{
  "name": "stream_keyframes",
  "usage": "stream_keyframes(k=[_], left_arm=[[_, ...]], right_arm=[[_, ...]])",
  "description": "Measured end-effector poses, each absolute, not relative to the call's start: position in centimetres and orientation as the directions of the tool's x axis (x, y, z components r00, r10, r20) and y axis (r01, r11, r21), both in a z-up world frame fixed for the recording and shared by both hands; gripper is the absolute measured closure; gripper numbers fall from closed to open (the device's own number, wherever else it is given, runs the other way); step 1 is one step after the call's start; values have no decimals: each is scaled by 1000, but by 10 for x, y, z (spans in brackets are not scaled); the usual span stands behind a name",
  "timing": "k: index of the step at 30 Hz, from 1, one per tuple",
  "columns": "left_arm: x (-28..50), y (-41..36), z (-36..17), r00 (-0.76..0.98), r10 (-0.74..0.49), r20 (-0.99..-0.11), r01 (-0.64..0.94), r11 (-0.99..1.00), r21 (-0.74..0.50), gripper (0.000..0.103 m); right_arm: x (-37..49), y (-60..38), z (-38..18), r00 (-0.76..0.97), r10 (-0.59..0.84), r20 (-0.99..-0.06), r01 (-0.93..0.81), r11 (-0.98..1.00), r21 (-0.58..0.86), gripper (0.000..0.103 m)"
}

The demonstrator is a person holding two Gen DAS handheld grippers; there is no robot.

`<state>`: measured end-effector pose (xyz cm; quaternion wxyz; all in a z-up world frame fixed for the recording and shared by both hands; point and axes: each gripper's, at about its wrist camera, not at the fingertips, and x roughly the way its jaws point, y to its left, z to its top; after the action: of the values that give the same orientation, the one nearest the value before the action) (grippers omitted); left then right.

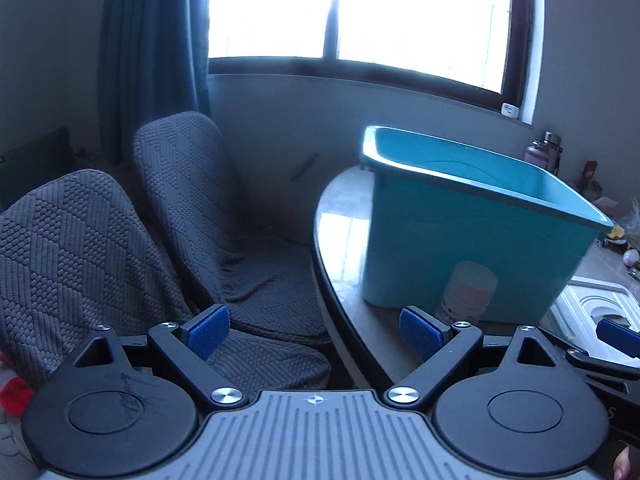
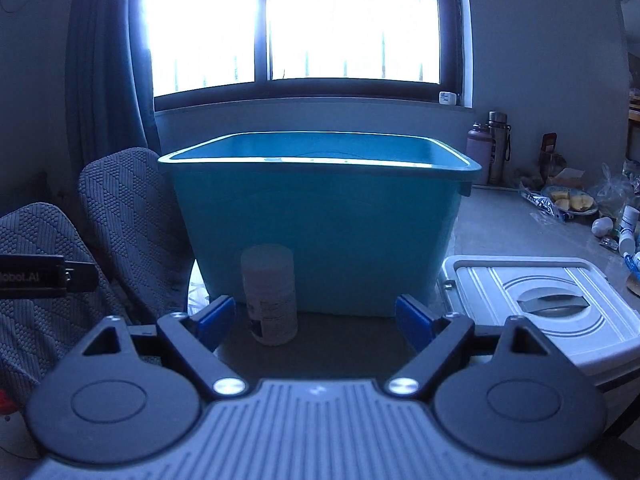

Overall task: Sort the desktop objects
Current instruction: 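Move the right tool to the white pill bottle and grasp it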

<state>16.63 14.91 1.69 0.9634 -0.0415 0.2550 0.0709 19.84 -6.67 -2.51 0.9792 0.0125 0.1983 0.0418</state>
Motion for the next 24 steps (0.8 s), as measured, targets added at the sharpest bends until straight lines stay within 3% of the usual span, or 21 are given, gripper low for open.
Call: stream_keyframes(k=[18, 24], left_arm=[[170, 177, 16, 789, 315, -528, -357, 934, 23, 9], [173, 170, 18, 777, 325, -540, -357, 933, 47, 9]], right_arm=[[263, -29, -61, 897, 167, -409, -161, 986, 50, 16], [290, -27, -74, 892, 153, -425, -142, 988, 56, 16]])
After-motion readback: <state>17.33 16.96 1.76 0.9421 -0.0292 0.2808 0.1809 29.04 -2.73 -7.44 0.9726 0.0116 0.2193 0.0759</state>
